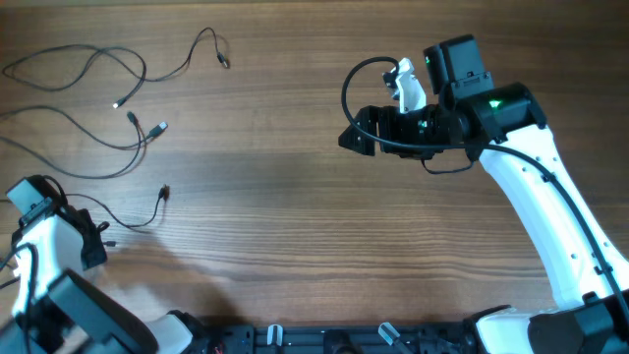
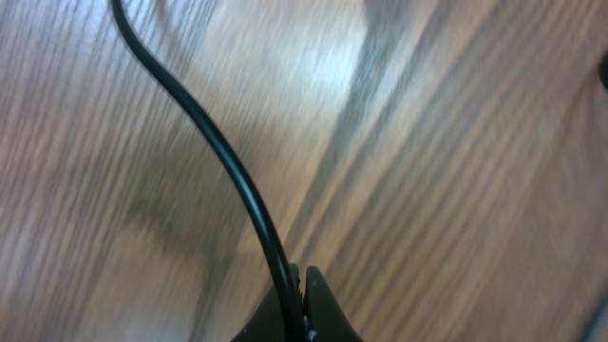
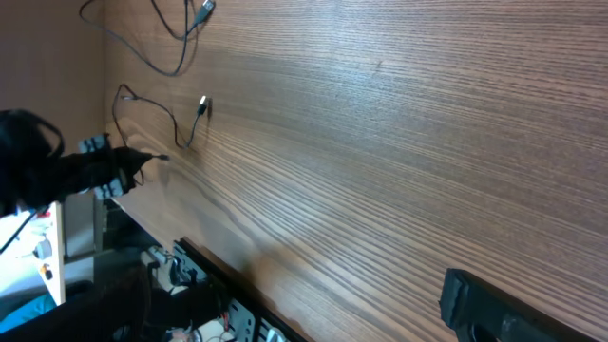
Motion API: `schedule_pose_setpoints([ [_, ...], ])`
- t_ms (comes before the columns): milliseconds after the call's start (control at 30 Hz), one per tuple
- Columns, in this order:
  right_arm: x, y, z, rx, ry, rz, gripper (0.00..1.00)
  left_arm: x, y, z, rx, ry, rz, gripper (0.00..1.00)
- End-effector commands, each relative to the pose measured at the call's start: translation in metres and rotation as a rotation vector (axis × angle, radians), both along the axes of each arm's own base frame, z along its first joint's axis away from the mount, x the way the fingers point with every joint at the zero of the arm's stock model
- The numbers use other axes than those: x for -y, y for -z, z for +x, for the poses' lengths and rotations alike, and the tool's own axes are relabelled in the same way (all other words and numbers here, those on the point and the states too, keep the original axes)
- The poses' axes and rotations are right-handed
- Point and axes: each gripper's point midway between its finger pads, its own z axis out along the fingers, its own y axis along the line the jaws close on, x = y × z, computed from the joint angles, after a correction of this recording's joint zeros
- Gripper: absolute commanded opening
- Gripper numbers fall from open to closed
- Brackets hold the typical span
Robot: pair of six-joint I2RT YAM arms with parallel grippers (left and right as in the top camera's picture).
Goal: Untangle cables
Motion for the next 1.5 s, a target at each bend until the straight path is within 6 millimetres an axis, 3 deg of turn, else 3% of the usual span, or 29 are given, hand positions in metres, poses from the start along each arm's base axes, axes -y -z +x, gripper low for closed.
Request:
schedule_pose_setpoints([
  [0,-0.003,0.003,-0.002,-0.017,-0.01,0.009,1.0,0.019,-0.028,0.022,0.156,0.115,-0.055,0.04],
  [100,-0.003,0.003,-0.002,-0.019,-0.01,0.009,1.0,0.044,-0.036,0.032,0.227,0.24,-0.148,0.04],
  [233,-0.003,0.003,-0.002,-0.018,-0.01,0.009,1.0,0.073,-0.029,0.015,0.18,0.236,-0.285,0.04],
  [467,-0.003,0.003,-0.002,-0.019,-0.01,0.009,1.0,0.094,-0.024,-0.007,0.102,0.216,-0.378,0.04],
  [767,-0.003,0.003,-0.002,-0.02,-0.01,0.009,1.0,0.109,-0.027,0.014,0.167,0.29,-0.41,0.06],
  [900,-0.003,0.003,-0.003,-0.023,-0.01,0.008,1.0,0.129,-0.03,0.025,0.194,0.355,-0.461,0.07],
  [1100,-0.003,0.003,-0.003,-0.023,-0.01,0.008,1.0,0.134,-0.027,0.029,0.142,0.421,-0.415,0.15],
  [1167,-0.004,0.003,-0.003,-0.022,-0.013,0.008,1.0,0.135,-0.026,0.029,0.125,0.436,-0.403,0.32],
  [1300,-0.005,0.003,-0.003,-0.02,-0.015,0.008,1.0,0.136,-0.025,0.029,0.087,0.496,-0.365,0.41],
  [1400,-0.005,0.003,-0.003,-0.02,-0.016,0.008,1.0,0.133,-0.029,0.039,0.107,0.581,-0.33,0.42],
  [1467,-0.005,0.003,-0.004,-0.02,-0.016,0.008,1.0,0.126,-0.04,0.051,0.127,0.67,-0.278,0.5],
])
